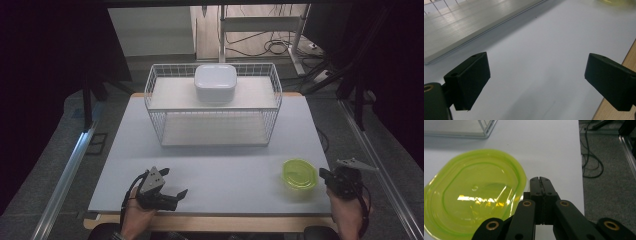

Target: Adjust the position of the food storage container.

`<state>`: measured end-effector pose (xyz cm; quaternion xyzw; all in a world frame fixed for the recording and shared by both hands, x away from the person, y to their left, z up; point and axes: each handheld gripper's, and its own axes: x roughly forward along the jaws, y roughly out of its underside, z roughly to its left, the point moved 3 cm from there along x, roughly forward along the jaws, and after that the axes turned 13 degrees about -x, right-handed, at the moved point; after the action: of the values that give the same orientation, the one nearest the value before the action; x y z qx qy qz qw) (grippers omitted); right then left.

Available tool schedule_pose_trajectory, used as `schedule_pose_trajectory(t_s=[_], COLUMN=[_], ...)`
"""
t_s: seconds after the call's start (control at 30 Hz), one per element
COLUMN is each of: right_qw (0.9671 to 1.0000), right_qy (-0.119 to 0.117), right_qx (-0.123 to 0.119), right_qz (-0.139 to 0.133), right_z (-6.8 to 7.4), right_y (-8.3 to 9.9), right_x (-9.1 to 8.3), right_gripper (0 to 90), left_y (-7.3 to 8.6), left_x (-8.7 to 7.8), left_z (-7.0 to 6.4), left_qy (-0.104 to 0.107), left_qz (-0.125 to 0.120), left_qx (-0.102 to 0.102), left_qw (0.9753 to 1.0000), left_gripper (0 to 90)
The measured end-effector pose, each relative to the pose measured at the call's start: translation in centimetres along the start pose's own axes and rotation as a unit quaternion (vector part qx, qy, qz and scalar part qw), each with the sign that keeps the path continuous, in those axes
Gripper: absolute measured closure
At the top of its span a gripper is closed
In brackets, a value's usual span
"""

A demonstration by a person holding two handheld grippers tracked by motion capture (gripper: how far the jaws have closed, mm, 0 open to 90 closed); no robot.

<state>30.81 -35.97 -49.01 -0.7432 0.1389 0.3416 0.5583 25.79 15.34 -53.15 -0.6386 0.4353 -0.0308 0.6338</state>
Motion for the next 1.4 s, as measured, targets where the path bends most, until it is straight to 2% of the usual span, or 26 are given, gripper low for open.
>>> schedule_pose_trajectory(t_s=[0.13, 0.3, 0.63, 1.0, 1.2, 1.4], right_qw=[0.9999, 0.9998, 0.9987, 0.9954, 0.9924, 0.9907], right_qy=[-0.005, -0.007, -0.043, -0.081, -0.103, -0.115], right_qx=[0.002, -0.005, -0.023, -0.044, -0.058, -0.061], right_qz=[0.013, 0.016, 0.015, 0.025, 0.032, 0.039], right_z=[0.5, 1.1, 3.4, 6.2, 7.7, 8.3], right_y=[0.3, 0.2, -0.7, -1.5, -1.8, -1.8], right_x=[0.0, 0.3, 1.3, 2.8, 3.5, 4.0], right_gripper=[89.6, 89.5, 89.2, 89.4, 89.3, 89.2], left_y=[0.1, 0.1, 0.2, 0.3, 0.3, 0.3], left_x=[0.2, 0.4, 0.5, 0.7, 0.8, 0.8], left_z=[-0.2, -0.4, -0.4, -0.4, -0.3, -0.3], left_qy=[0.001, 0.0, 0.008, 0.011, 0.012, 0.013], left_qz=[0.007, 0.012, 0.017, 0.023, 0.027, 0.029], left_qx=[0.004, 0.013, 0.007, 0.002, 0.0, -0.001], left_qw=[1.0, 0.9998, 0.9998, 0.9997, 0.9996, 0.9995], left_gripper=[5.9, 5.9, 5.8, 5.8, 5.7, 5.7])
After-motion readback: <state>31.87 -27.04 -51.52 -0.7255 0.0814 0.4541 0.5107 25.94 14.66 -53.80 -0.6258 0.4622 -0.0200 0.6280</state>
